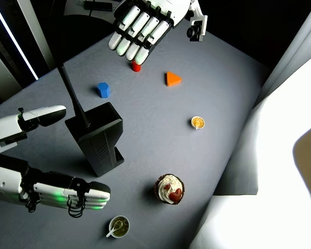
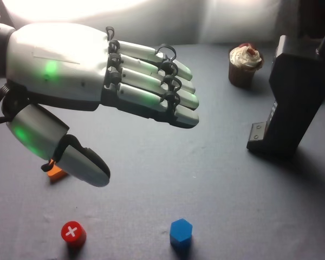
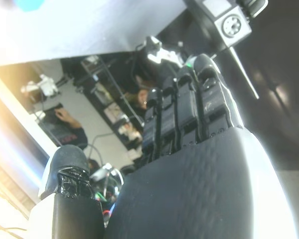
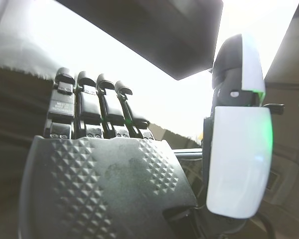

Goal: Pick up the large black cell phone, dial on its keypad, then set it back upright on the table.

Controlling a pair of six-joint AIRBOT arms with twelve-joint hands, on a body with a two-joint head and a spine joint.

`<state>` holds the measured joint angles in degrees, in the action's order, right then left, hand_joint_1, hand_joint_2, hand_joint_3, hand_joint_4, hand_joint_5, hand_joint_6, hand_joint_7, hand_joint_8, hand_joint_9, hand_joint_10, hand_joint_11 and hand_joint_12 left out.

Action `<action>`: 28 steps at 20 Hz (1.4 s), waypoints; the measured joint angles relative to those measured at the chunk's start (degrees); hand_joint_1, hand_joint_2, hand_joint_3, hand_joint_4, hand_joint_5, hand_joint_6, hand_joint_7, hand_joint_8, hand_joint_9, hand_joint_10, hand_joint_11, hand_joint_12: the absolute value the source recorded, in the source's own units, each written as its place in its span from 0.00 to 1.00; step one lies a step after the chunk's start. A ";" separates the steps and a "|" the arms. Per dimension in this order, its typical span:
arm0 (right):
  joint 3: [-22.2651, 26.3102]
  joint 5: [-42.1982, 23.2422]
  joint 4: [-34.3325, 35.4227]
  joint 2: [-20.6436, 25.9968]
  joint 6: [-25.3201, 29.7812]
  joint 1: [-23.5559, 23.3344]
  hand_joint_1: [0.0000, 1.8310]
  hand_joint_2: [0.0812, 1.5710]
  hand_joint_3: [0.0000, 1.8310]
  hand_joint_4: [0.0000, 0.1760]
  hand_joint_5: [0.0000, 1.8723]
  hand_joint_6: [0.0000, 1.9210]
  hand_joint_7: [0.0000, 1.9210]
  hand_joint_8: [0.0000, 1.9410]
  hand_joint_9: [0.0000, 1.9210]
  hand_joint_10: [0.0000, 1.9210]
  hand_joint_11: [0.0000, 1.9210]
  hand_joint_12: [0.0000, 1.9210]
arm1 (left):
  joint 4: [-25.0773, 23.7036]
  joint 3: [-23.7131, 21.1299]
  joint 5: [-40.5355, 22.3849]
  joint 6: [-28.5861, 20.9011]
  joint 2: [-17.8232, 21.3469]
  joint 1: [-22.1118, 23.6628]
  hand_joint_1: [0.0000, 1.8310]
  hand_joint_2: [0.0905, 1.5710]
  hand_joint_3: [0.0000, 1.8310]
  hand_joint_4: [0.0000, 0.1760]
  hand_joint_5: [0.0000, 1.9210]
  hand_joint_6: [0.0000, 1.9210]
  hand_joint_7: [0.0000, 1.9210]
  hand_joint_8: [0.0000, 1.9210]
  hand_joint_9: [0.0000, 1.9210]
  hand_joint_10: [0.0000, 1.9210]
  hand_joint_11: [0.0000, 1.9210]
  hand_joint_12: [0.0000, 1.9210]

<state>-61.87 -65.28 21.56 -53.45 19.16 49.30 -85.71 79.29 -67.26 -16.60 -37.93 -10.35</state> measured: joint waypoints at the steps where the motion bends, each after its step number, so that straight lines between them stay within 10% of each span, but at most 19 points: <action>1: -0.28 -0.02 -0.20 -0.15 0.00 0.00 0.49 0.55 0.00 0.00 0.00 0.00 0.00 0.00 0.00 0.00 0.00 0.02 | -0.02 0.00 0.00 -0.02 -0.02 0.02 0.07 0.73 0.00 0.00 0.08 0.00 0.08 0.00 0.07 0.00 0.00 0.14; 28: -2.64 1.60 -1.70 -4.90 -0.37 -3.08 0.48 0.56 0.00 0.00 0.00 0.00 0.00 0.00 0.00 0.00 0.00 0.08 | -0.81 0.66 -0.17 -0.02 -0.02 0.63 0.04 0.74 0.00 0.00 0.06 0.00 0.06 0.00 0.04 0.00 0.00 0.11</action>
<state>-64.51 -63.68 19.86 -58.35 18.79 46.22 -86.52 79.94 -67.44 -16.62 -37.95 -9.72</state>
